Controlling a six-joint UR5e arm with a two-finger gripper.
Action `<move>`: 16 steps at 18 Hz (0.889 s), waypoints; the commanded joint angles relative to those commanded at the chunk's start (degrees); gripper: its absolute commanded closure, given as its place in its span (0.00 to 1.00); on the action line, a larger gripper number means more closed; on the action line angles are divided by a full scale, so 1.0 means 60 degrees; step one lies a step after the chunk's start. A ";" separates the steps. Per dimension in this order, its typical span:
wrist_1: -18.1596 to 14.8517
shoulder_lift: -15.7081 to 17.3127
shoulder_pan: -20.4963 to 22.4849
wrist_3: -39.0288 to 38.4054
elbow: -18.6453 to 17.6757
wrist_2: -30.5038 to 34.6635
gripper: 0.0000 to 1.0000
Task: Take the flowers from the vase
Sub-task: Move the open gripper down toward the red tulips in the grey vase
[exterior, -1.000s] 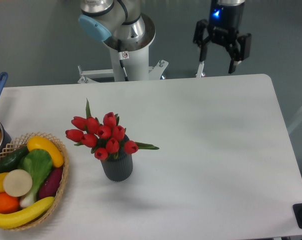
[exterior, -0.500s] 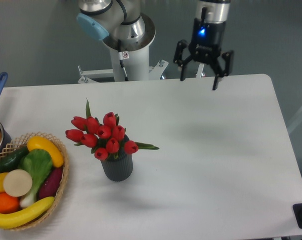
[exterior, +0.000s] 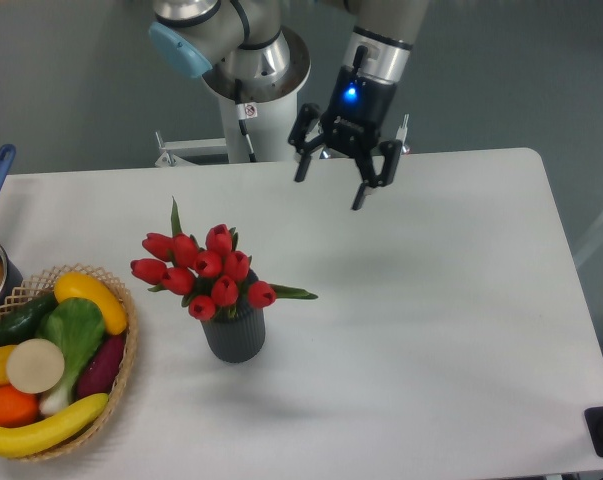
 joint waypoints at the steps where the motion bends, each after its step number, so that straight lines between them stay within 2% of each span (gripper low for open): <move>1: 0.0177 -0.0220 -0.0087 -0.0015 0.0030 -0.0147 0.00; 3: 0.0368 -0.0339 -0.0336 0.0073 -0.0072 -0.0236 0.00; 9: 0.1335 -0.1333 -0.1084 0.0205 -0.0073 -0.0440 0.00; 11: 0.1336 -0.1511 -0.1420 0.0118 0.0030 -0.1024 0.00; 16: 0.1394 -0.2066 -0.1494 0.0088 0.0351 -0.1130 0.00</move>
